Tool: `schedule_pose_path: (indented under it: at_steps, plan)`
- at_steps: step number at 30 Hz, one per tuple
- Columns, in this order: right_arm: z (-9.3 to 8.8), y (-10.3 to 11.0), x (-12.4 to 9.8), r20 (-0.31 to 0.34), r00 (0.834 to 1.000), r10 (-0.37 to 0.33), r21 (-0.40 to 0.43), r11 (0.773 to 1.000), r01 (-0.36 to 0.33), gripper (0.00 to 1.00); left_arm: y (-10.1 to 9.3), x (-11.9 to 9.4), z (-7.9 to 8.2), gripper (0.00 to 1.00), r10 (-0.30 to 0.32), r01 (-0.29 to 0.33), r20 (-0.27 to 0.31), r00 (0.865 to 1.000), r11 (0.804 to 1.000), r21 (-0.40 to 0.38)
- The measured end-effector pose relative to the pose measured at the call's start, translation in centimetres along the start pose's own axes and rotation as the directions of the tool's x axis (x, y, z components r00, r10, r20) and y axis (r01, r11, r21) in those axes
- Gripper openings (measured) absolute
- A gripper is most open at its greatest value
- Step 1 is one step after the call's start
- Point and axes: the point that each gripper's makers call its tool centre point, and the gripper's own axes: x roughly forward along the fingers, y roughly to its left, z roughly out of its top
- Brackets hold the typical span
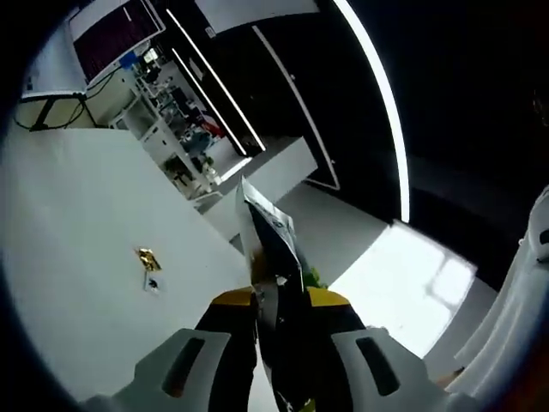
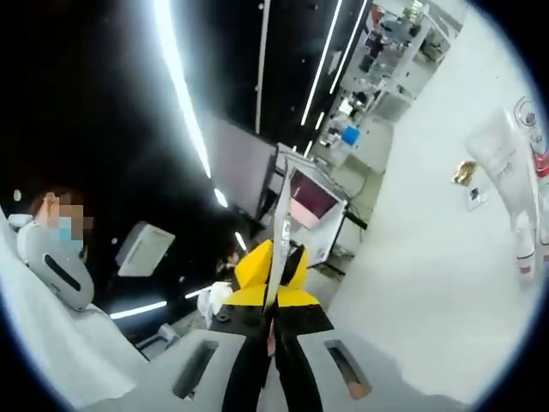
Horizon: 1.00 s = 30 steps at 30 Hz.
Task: Arrange the skincare products in the storage area until every visible bottle or jar stands upright without overlapping.
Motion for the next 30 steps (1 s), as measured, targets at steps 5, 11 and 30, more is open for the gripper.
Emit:
schedule_pose_path:
  at_steps: [5,11,30]
  plan:
    - [0.1,0.4,-0.5,0.028,1.0,0.003,-0.015,1.0,-0.003,0.01,-0.7,0.0,-0.4,0.17,-0.021,0.022,-0.031,0.999,1.0,0.016]
    - [0.0,0.4,-1.3,0.075,0.997,0.003,-0.03,1.0,0.0,0.01,-1.2,-0.1,-1.1,0.16,-0.035,0.036,-0.079,0.996,0.999,0.011]
    - [0.8,3.3,-1.8,0.248,0.957,0.149,0.107,0.978,-0.18,0.01,-5.5,-1.3,0.0,0.07,-0.262,0.248,-0.072,0.962,0.955,-0.162]
